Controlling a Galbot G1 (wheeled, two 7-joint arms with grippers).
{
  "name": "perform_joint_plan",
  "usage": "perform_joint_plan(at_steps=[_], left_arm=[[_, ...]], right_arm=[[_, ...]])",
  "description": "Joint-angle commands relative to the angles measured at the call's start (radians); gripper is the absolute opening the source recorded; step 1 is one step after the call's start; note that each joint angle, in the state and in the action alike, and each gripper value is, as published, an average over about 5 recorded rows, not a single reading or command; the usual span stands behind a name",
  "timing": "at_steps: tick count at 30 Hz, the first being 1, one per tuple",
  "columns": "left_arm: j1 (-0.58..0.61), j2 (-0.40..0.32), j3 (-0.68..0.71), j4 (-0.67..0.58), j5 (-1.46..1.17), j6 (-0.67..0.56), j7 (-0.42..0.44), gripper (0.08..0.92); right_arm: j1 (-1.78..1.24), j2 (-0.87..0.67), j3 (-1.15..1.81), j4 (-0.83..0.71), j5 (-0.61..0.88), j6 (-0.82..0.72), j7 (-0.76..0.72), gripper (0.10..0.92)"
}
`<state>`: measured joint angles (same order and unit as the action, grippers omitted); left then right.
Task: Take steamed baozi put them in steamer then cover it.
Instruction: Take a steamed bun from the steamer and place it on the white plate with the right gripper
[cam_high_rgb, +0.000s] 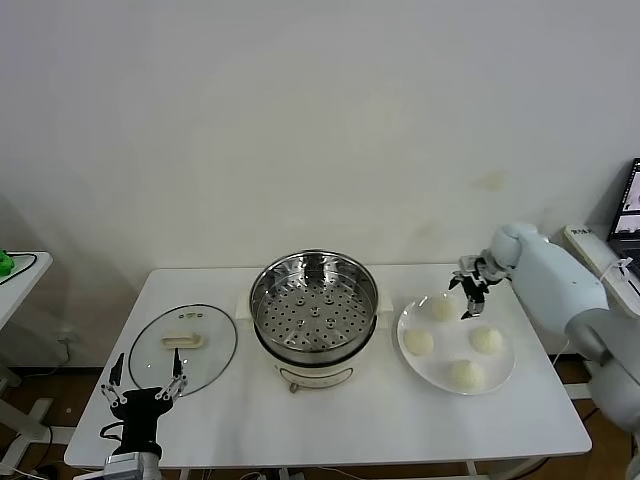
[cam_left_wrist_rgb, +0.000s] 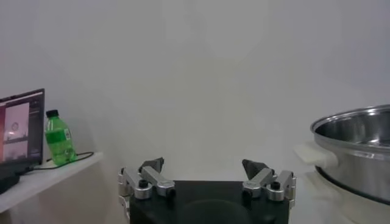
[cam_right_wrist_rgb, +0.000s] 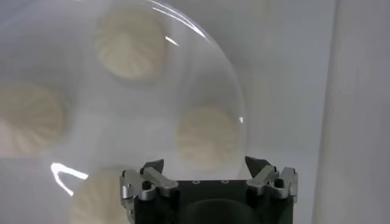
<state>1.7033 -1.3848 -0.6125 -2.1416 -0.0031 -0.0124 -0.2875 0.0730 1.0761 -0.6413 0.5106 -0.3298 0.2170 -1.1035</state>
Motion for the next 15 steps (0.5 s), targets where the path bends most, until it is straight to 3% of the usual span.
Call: perform_joint_plan(at_steps=[1,15], left_arm=[[0.000,0.000,0.000,0.001,0.001,0.000,0.000,0.823],[0.011,-0.007,0.002,-0.014,-0.007,-0.007,0.000,0.823]], right_arm=[[0.001,0.041,-0.001,-0.040,-0.016,0.000,0.003,0.823],[-0.012,0.053,0.020,-0.057,-0.048,0.007,0.016,0.732]])
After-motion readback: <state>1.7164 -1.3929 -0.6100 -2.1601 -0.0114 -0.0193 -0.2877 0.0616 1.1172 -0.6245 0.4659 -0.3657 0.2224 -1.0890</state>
